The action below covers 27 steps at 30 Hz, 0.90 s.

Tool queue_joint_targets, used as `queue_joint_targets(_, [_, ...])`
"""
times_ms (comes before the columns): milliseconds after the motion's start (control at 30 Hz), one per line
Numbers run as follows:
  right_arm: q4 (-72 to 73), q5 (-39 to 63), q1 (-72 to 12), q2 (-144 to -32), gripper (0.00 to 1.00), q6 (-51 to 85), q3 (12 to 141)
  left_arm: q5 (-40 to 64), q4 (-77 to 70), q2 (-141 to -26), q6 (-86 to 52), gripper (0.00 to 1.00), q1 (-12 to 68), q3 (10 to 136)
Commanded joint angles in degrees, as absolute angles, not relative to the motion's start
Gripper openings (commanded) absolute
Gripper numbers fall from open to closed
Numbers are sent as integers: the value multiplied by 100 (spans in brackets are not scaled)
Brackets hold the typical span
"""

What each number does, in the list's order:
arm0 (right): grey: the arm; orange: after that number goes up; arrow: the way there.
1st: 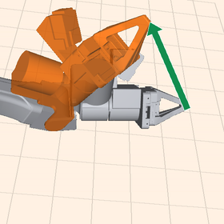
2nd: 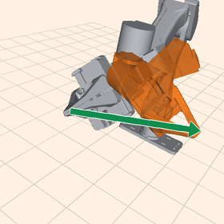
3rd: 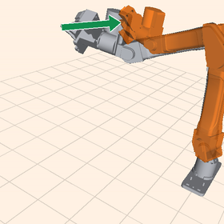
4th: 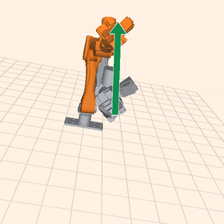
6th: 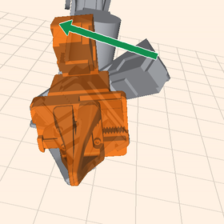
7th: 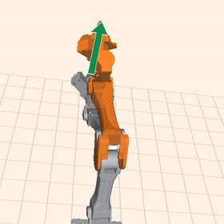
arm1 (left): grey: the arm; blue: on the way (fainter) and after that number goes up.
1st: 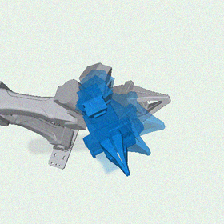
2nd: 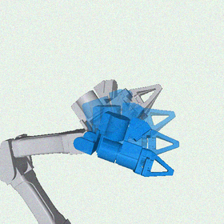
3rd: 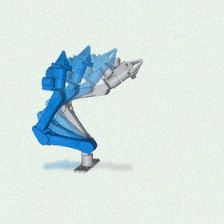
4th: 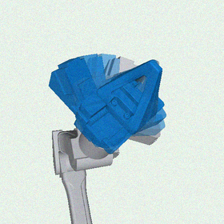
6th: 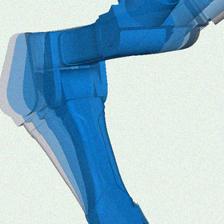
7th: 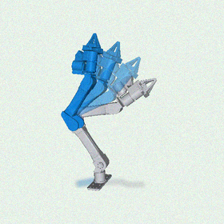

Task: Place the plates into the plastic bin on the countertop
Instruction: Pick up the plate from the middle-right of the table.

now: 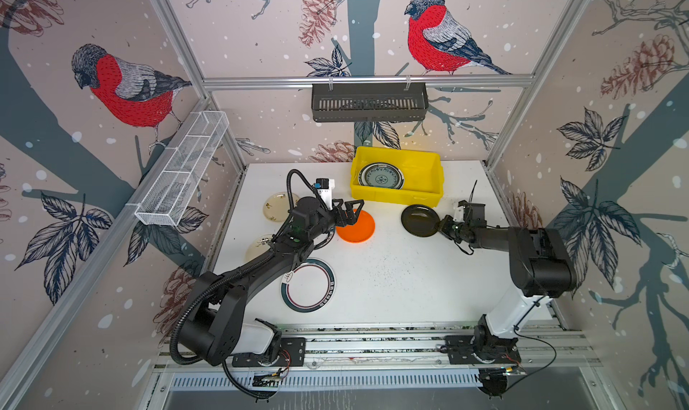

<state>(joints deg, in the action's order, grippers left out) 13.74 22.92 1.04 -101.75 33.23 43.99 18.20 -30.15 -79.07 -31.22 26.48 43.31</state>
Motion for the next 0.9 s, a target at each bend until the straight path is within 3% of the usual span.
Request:
queue_joint_targets(0, [648,1890,46,-10250,12,3261,4446,1869,-3153,-7867,-3120,97,2650,4342])
queue_joint_targets(200, [530,1811,22,-10262,5,3243,4481,1955,-3179,-7875,-3107,97,2661,4316])
queue_joint_targets(867, [519,2058,-53,-8809,0,3574,3875,1909,-3234,-7850,-2955,97,2690,4044])
